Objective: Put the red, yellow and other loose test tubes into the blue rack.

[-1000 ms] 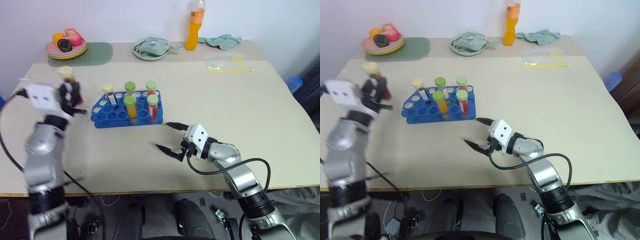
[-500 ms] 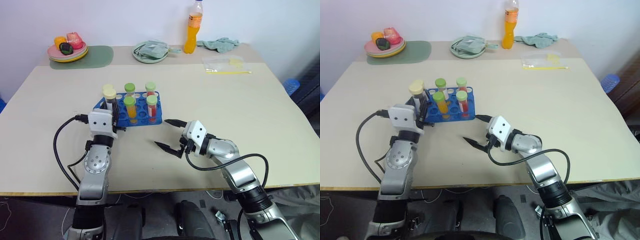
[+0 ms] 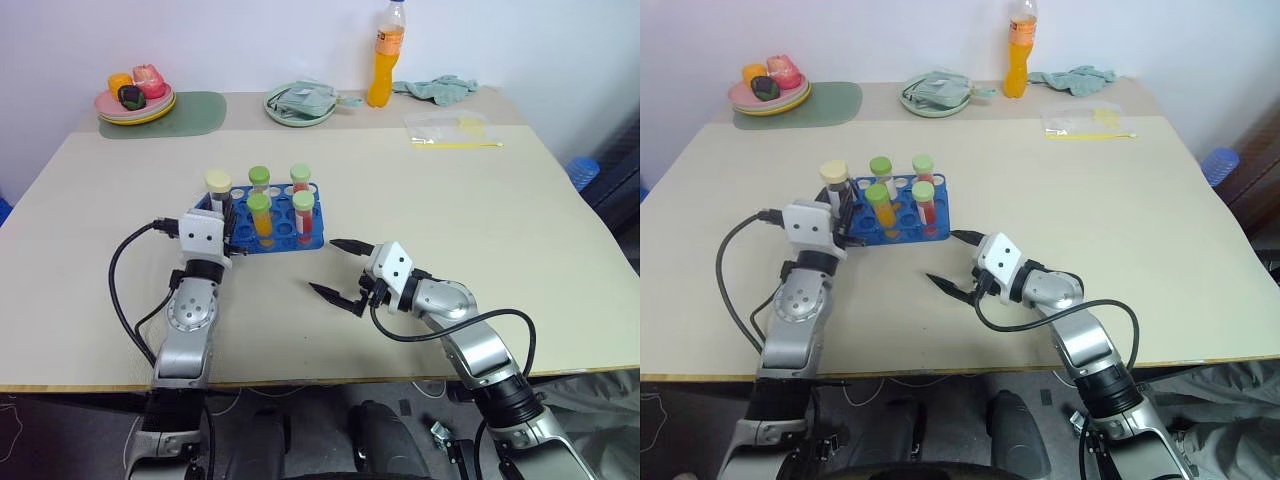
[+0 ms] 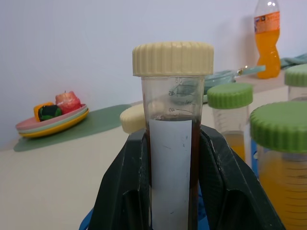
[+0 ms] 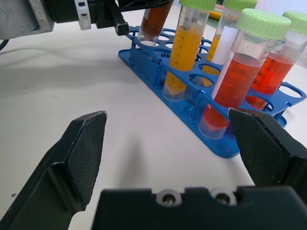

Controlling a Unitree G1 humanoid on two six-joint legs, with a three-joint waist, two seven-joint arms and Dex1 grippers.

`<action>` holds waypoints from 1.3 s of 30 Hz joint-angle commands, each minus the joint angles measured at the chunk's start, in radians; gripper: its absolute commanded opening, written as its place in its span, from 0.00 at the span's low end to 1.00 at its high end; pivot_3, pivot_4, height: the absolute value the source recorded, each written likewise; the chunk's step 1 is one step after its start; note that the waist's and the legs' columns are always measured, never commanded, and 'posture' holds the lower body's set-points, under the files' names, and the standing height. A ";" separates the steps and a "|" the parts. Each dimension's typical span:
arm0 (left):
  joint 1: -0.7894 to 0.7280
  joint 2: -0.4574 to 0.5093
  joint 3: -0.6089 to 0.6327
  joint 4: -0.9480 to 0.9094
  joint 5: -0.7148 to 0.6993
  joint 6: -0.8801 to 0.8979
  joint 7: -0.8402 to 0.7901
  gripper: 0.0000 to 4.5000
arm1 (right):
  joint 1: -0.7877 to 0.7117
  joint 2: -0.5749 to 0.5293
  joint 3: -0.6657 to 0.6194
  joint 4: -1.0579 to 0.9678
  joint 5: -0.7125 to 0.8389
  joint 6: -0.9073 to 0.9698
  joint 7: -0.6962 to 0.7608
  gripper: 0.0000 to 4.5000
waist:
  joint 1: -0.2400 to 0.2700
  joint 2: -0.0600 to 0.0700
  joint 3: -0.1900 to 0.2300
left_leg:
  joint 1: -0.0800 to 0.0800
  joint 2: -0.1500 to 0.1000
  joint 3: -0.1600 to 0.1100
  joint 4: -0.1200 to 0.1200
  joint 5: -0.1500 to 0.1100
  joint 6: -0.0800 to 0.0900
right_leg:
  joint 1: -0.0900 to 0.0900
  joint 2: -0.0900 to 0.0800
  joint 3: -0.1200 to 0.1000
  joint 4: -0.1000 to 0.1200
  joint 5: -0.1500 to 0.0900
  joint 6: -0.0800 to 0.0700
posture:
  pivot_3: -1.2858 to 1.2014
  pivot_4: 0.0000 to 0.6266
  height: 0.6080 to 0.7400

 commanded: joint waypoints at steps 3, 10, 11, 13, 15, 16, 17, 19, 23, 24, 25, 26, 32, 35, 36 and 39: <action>-0.008 0.004 0.020 0.006 -0.016 -0.017 -0.002 0.19 | 0.000 0.010 -0.003 -0.031 -0.002 -0.016 -0.006 1.00 | 0.000 0.000 0.000 | 0.000 0.000 0.000 0.000 0.000 0.000 | 0.000 0.000 0.000 0.000 0.000 0.000 | 0.52 0.24 1.00; -0.010 -0.025 0.037 0.025 -0.069 -0.014 -0.004 0.19 | 0.002 0.011 -0.002 -0.030 -0.001 -0.016 -0.005 1.00 | 0.000 0.000 0.000 | 0.000 0.000 0.000 0.000 0.000 0.000 | 0.000 0.000 0.000 0.000 0.000 0.000 | 0.52 0.24 1.00; -0.013 -0.028 0.036 0.027 -0.078 -0.017 -0.011 0.19 | 0.002 0.011 -0.002 -0.030 -0.001 -0.016 -0.005 1.00 | 0.000 0.000 0.000 | 0.000 0.000 0.000 0.000 0.000 0.000 | 0.000 0.000 0.000 0.000 0.000 0.000 | 0.52 0.24 1.00; -0.017 -0.031 0.032 0.029 -0.087 -0.021 -0.020 0.19 | 0.002 0.012 -0.002 -0.029 -0.001 -0.015 -0.003 1.00 | -0.001 0.000 0.000 | 0.000 0.000 0.000 0.000 0.000 0.000 | 0.000 0.000 0.000 0.000 0.000 0.000 | 0.52 0.24 1.00; -0.020 -0.036 0.030 0.032 -0.096 -0.022 -0.026 0.19 | 0.002 0.012 -0.002 -0.029 -0.001 -0.016 -0.002 1.00 | 0.000 0.000 0.000 | 0.000 0.000 0.000 0.000 0.000 0.000 | 0.000 0.000 0.000 0.000 0.000 0.000 | 0.52 0.24 1.00; -0.021 -0.038 0.028 0.034 -0.096 -0.022 -0.027 0.19 | 0.001 0.012 -0.002 -0.028 -0.001 -0.017 -0.002 1.00 | 0.000 0.000 0.000 | 0.000 0.000 0.000 0.000 0.000 0.000 | 0.000 0.000 0.000 0.000 0.000 0.000 | 0.52 0.24 1.00; -0.022 -0.039 0.025 0.036 -0.090 -0.023 -0.025 0.19 | 0.001 0.011 -0.002 -0.028 -0.002 -0.017 -0.002 1.00 | 0.001 0.000 0.000 | 0.000 0.000 0.000 0.000 0.000 0.000 | 0.000 0.000 0.000 0.000 0.000 0.000 | 0.52 0.24 1.00; -0.021 -0.040 0.021 0.042 -0.080 -0.026 -0.020 0.19 | 0.001 0.011 -0.002 -0.028 -0.003 -0.019 -0.001 1.00 | 0.001 0.000 0.000 | 0.000 0.000 0.000 0.000 0.000 0.000 | 0.000 0.000 0.000 -0.001 0.000 0.000 | 0.52 0.24 1.00; -0.019 -0.045 0.028 0.049 -0.084 -0.040 -0.015 0.29 | 0.001 0.009 -0.002 -0.028 -0.005 -0.021 -0.001 1.00 | 0.001 0.000 0.000 | 0.000 0.000 0.000 0.000 0.000 0.000 | 0.000 0.000 0.000 -0.001 0.000 0.000 | 0.52 0.24 1.00; -0.019 -0.050 0.030 0.048 -0.095 -0.041 -0.017 0.41 | 0.002 0.008 -0.004 -0.028 -0.004 -0.023 0.000 1.00 | 0.001 0.000 0.000 | 0.000 0.000 0.000 0.000 0.000 0.000 | 0.000 0.000 0.000 -0.001 0.000 0.000 | 0.52 0.24 1.00; -0.018 -0.052 0.032 0.041 -0.101 -0.044 -0.020 0.51 | 0.003 0.006 -0.005 -0.028 -0.004 -0.025 0.001 1.00 | 0.001 0.000 0.000 | 0.000 0.000 0.000 0.000 0.000 0.000 | 0.000 0.000 0.000 -0.001 0.000 0.000 | 0.52 0.24 1.00; -0.015 -0.054 0.035 0.024 -0.113 -0.040 -0.027 0.63 | 0.002 0.004 -0.009 -0.028 -0.003 -0.026 0.002 1.00 | 0.001 0.000 0.000 | 0.000 0.000 0.000 0.000 0.000 0.000 | 0.000 0.000 0.000 -0.001 0.000 0.000 | 0.52 0.24 1.00; 0.078 0.009 0.107 -0.242 -0.265 0.088 -0.107 0.85 | -0.012 -0.051 -0.097 -0.062 0.072 0.036 0.028 1.00 | -0.003 0.000 0.000 | 0.000 0.001 0.000 -0.001 0.000 0.000 | 0.000 0.000 0.000 -0.002 0.000 0.000 | 0.52 0.24 1.00; 0.172 0.120 0.201 -0.430 -0.419 0.234 -0.181 0.85 | -0.004 -0.132 -0.196 -0.090 0.168 0.132 0.079 1.00 | -0.004 0.003 0.002 | -0.001 0.002 -0.002 -0.001 0.000 0.000 | 0.000 0.001 0.000 -0.003 0.000 0.000 | 0.52 0.24 1.00; 0.195 0.152 0.222 -0.465 -0.452 0.274 -0.196 0.85 | 0.000 -0.158 -0.220 -0.093 0.192 0.153 0.096 1.00 | -0.003 0.003 0.002 | -0.001 0.002 -0.003 -0.001 0.000 0.000 | 0.000 0.001 0.000 -0.003 0.000 0.000 | 0.52 0.24 1.00; 0.312 0.291 0.346 -0.517 -0.570 0.384 -0.307 0.85 | 0.019 -0.226 -0.289 -0.087 0.241 0.213 0.125 1.00 | -0.001 0.004 0.002 | 0.000 0.002 -0.001 -0.002 0.000 0.001 | 0.002 0.001 -0.001 -0.006 0.000 -0.001 | 0.52 0.24 1.00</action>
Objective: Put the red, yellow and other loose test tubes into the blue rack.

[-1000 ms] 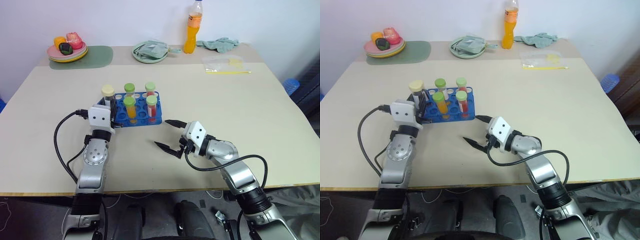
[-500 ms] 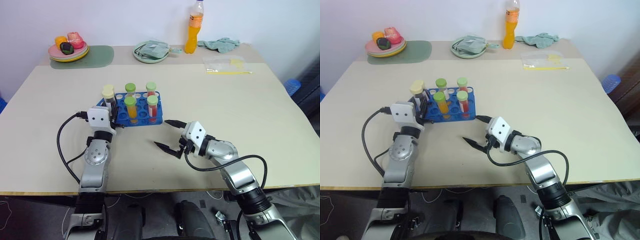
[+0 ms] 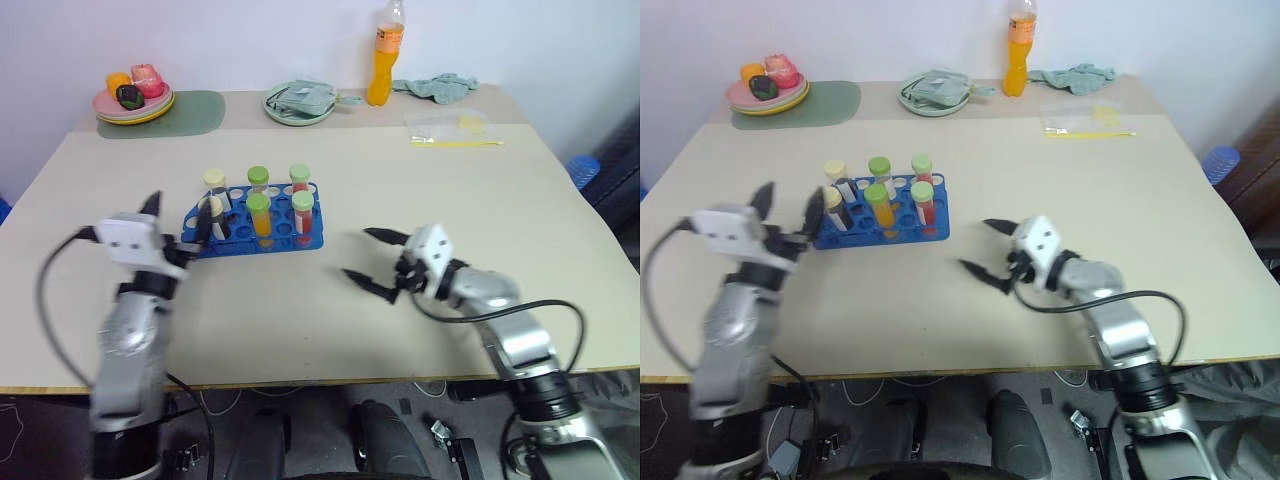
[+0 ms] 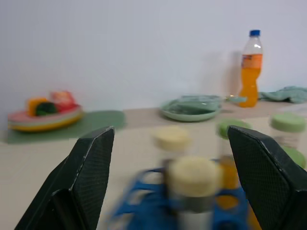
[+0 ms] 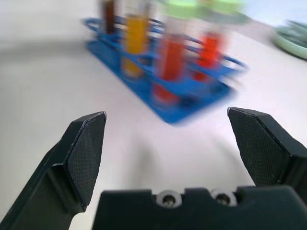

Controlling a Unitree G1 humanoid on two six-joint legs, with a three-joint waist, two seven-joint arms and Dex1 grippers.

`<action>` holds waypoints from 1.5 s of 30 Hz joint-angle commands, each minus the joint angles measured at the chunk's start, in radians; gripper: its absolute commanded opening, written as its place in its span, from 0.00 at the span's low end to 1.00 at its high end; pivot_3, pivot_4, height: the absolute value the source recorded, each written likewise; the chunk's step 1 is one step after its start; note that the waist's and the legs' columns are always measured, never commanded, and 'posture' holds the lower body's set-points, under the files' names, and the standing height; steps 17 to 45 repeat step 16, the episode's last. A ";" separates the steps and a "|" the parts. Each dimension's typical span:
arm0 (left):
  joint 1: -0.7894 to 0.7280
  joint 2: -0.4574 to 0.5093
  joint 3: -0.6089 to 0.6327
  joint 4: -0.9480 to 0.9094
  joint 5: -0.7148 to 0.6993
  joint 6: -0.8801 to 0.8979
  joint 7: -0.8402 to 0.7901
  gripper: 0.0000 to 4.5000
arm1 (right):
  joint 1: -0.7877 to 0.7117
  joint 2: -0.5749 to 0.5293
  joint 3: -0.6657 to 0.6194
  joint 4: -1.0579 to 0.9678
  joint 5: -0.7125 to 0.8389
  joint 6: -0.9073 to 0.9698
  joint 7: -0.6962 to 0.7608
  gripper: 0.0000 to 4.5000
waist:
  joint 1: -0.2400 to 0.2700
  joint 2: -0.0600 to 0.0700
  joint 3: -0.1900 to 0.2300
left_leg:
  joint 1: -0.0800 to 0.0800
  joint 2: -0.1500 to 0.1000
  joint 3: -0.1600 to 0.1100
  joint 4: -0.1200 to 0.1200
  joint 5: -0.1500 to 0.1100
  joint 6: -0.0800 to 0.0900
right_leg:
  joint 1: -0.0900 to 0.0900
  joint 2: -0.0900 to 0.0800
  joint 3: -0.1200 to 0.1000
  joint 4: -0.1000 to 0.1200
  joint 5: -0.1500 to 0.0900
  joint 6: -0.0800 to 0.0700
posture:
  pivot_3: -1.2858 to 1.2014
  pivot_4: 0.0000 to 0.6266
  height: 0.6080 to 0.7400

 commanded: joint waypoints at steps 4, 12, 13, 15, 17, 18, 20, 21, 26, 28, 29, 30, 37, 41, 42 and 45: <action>0.252 0.228 0.261 0.015 -0.158 0.172 -0.230 0.85 | 0.032 -0.129 -0.144 0.044 0.066 0.057 0.058 1.00 | -0.004 0.003 0.002 | 0.001 0.001 0.002 -0.001 -0.001 0.001 | 0.002 0.001 0.000 -0.004 -0.002 -0.003 | 0.52 0.24 1.00; 0.376 0.241 0.296 0.070 -0.099 0.141 -0.293 0.85 | 0.045 -0.174 -0.177 0.139 0.051 0.023 0.088 1.00 | -0.001 0.003 0.002 | 0.001 0.001 0.003 -0.001 -0.001 0.002 | 0.004 0.000 0.000 -0.009 -0.002 -0.005 | 0.52 0.24 1.00; 0.388 0.237 0.294 0.077 -0.086 0.129 -0.297 0.85 | 0.046 -0.178 -0.176 0.138 0.050 0.026 0.093 1.00 | -0.001 0.004 0.003 | 0.001 0.001 0.003 -0.001 -0.001 0.002 | 0.004 0.000 0.001 -0.009 -0.002 -0.005 | 0.52 0.24 1.00; 0.399 0.224 0.290 0.084 -0.071 0.118 -0.295 0.85 | 0.039 -0.180 -0.167 0.146 0.043 0.022 0.099 1.00 | -0.001 0.004 0.003 | 0.001 0.001 0.003 -0.001 -0.001 0.002 | 0.004 0.000 0.001 -0.009 -0.002 -0.005 | 0.52 0.24 1.00; 0.399 0.214 0.284 0.086 -0.064 0.115 -0.290 0.85 | 0.031 -0.179 -0.158 0.154 0.037 0.019 0.101 1.00 | -0.001 0.004 0.003 | 0.001 0.002 0.003 -0.001 -0.001 0.002 | 0.004 0.000 0.001 -0.009 -0.002 -0.005 | 0.52 0.24 1.00; 0.399 0.214 0.284 0.086 -0.064 0.115 -0.290 0.85 | 0.031 -0.179 -0.158 0.154 0.037 0.019 0.101 1.00 | -0.001 0.004 0.003 | 0.001 0.002 0.003 -0.001 -0.001 0.002 | 0.004 0.000 0.001 -0.009 -0.002 -0.005 | 0.52 0.24 1.00; 0.399 0.214 0.284 0.086 -0.064 0.115 -0.290 0.85 | 0.031 -0.179 -0.158 0.154 0.037 0.019 0.101 1.00 | -0.001 0.004 0.003 | 0.001 0.002 0.003 -0.001 -0.001 0.002 | 0.004 0.000 0.001 -0.009 -0.002 -0.005 | 0.52 0.24 1.00; 0.399 0.214 0.284 0.086 -0.064 0.115 -0.290 0.85 | 0.031 -0.179 -0.158 0.154 0.037 0.019 0.101 1.00 | -0.001 0.004 0.003 | 0.001 0.002 0.003 -0.001 -0.001 0.002 | 0.004 0.000 0.001 -0.009 -0.002 -0.005 | 0.52 0.24 1.00; 0.399 0.214 0.284 0.086 -0.064 0.115 -0.290 0.85 | 0.031 -0.179 -0.158 0.154 0.037 0.019 0.101 1.00 | -0.001 0.004 0.003 | 0.001 0.002 0.003 -0.001 -0.001 0.002 | 0.004 0.000 0.001 -0.009 -0.002 -0.005 | 0.52 0.24 1.00; 0.399 0.214 0.284 0.086 -0.064 0.115 -0.290 0.85 | 0.031 -0.179 -0.158 0.154 0.037 0.019 0.101 1.00 | -0.001 0.004 0.003 | 0.001 0.002 0.003 -0.001 -0.001 0.002 | 0.004 0.000 0.001 -0.009 -0.002 -0.005 | 0.52 0.24 1.00; 0.399 0.214 0.284 0.086 -0.064 0.115 -0.290 0.85 | 0.031 -0.179 -0.158 0.154 0.037 0.019 0.101 1.00 | -0.001 0.004 0.003 | 0.001 0.002 0.003 -0.001 -0.001 0.002 | 0.004 0.000 0.001 -0.009 -0.002 -0.005 | 0.52 0.24 1.00; 0.399 0.214 0.284 0.086 -0.064 0.115 -0.290 0.85 | 0.031 -0.179 -0.158 0.154 0.037 0.019 0.101 1.00 | -0.001 0.004 0.003 | 0.001 0.002 0.003 -0.001 -0.001 0.002 | 0.004 0.000 0.001 -0.009 -0.002 -0.005 | 0.52 0.24 1.00; 0.399 0.214 0.284 0.086 -0.064 0.115 -0.290 0.85 | 0.031 -0.179 -0.158 0.154 0.037 0.019 0.101 1.00 | -0.001 0.004 0.003 | 0.001 0.002 0.003 -0.001 -0.001 0.002 | 0.004 0.000 0.001 -0.009 -0.002 -0.005 | 0.52 0.24 1.00; 0.399 0.214 0.284 0.086 -0.064 0.115 -0.290 0.85 | 0.031 -0.179 -0.158 0.154 0.037 0.019 0.101 1.00 | -0.001 0.004 0.003 | 0.001 0.002 0.003 -0.001 -0.001 0.002 | 0.004 0.000 0.001 -0.009 -0.002 -0.005 | 0.52 0.24 1.00; 0.399 0.214 0.284 0.086 -0.064 0.115 -0.290 0.85 | 0.031 -0.179 -0.158 0.154 0.037 0.019 0.101 1.00 | -0.001 0.004 0.003 | 0.001 0.002 0.003 -0.001 -0.001 0.002 | 0.004 0.000 0.001 -0.009 -0.002 -0.005 | 0.52 0.24 1.00; 0.399 0.214 0.284 0.086 -0.064 0.115 -0.290 0.85 | 0.031 -0.179 -0.158 0.154 0.037 0.019 0.101 1.00 | -0.001 0.004 0.003 | 0.001 0.002 0.003 -0.001 -0.001 0.002 | 0.004 0.000 0.001 -0.009 -0.002 -0.005 | 0.52 0.24 1.00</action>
